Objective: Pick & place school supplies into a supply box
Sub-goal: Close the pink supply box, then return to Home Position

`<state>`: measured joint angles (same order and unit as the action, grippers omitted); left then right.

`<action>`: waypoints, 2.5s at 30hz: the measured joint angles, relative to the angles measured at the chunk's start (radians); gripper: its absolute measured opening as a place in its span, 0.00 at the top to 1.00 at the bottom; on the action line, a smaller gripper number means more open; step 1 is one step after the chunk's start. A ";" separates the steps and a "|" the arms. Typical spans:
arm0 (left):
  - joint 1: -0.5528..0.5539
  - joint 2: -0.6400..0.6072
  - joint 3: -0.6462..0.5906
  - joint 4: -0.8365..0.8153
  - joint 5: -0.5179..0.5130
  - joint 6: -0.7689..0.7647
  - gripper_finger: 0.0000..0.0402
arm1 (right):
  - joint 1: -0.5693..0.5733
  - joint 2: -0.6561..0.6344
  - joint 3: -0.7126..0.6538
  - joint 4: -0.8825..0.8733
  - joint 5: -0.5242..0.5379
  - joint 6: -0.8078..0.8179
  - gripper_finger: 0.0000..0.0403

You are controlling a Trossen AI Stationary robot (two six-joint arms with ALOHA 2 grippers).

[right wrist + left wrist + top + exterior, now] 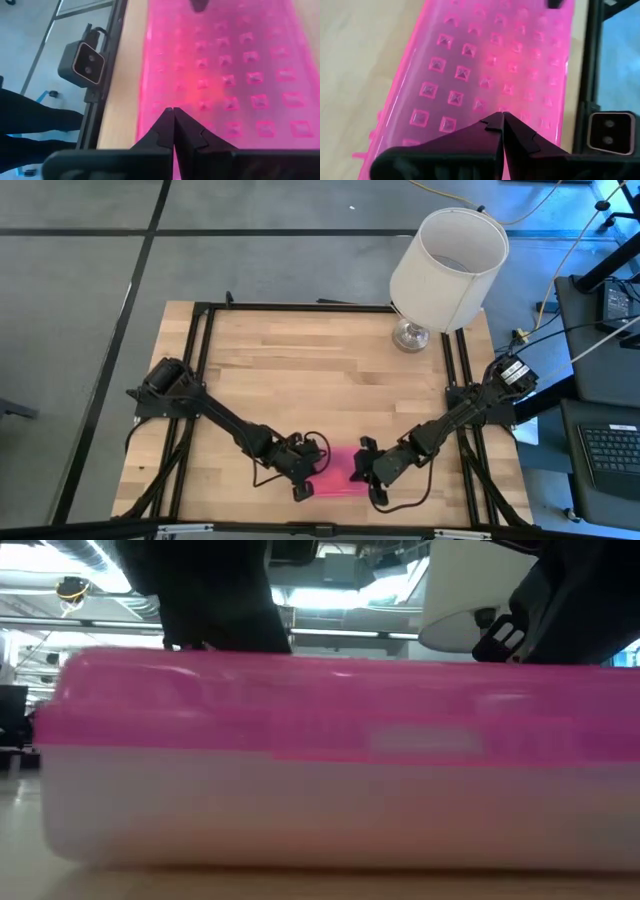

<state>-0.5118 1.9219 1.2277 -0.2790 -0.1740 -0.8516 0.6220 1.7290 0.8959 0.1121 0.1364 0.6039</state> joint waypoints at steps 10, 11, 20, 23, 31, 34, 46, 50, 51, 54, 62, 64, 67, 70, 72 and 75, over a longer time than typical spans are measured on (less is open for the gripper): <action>0.023 -0.043 0.014 -0.027 -0.039 0.104 1.00 | 0.001 -0.065 0.030 -0.001 0.064 -0.075 0.99; 0.024 -0.059 0.015 -0.041 -0.052 0.115 0.99 | 0.001 -0.085 0.032 -0.002 0.066 -0.085 0.99; 0.024 -0.268 0.039 -0.049 -0.187 0.185 0.99 | 0.001 -0.362 0.032 -0.133 -0.054 -0.244 0.99; 0.024 -0.331 0.042 -0.031 -0.194 0.202 0.99 | 0.002 -0.468 0.032 -0.260 -0.078 -0.178 0.97; -0.011 -0.487 0.030 -0.024 -0.325 0.327 0.99 | 0.043 -0.698 -0.037 -0.317 -0.087 -0.177 0.93; -0.019 -0.579 -0.044 0.012 -0.322 0.358 0.99 | 0.043 -0.796 -0.165 -0.209 -0.085 -0.142 0.93; 0.079 -1.100 -0.658 0.510 -0.155 0.461 0.99 | 0.095 -1.108 -0.494 0.021 0.176 -0.131 0.93; 0.120 -1.293 -0.787 0.510 -0.146 0.477 0.99 | 0.097 -1.174 -0.548 0.033 0.185 -0.170 0.93; 0.129 -1.340 -0.815 0.509 -0.137 0.483 0.99 | 0.097 -1.185 -0.564 0.057 0.187 -0.168 0.93; 0.155 -1.475 -0.897 0.508 -0.119 0.511 0.99 | 0.097 -1.222 -0.617 0.094 0.220 -0.168 0.93; 0.213 -1.783 -1.075 0.461 -0.092 0.496 0.99 | 0.097 -1.341 -0.785 0.248 0.277 -0.185 0.93; 0.230 -1.838 -1.108 0.448 -0.093 0.484 0.99 | 0.097 -1.372 -0.827 0.304 0.277 -0.207 0.93; 0.255 -1.896 -1.149 0.444 -0.078 0.480 0.99 | 0.097 -1.413 -0.884 0.388 0.277 -0.261 0.93; 0.282 -1.921 -1.171 0.418 -0.050 0.468 0.99 | 0.097 -1.446 -0.889 0.365 0.286 -0.288 0.93; 0.300 -1.921 -1.174 0.372 -0.045 0.461 0.99 | 0.097 -1.464 -0.889 0.358 0.287 -0.315 0.93; 0.336 -1.922 -1.174 0.301 -0.055 0.440 0.99 | 0.097 -1.503 -0.889 0.318 0.290 -0.325 0.93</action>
<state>-0.1761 0.0002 0.0540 0.0222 -0.2294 -0.4111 0.7185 0.2259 0.0067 0.4303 0.4269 0.2786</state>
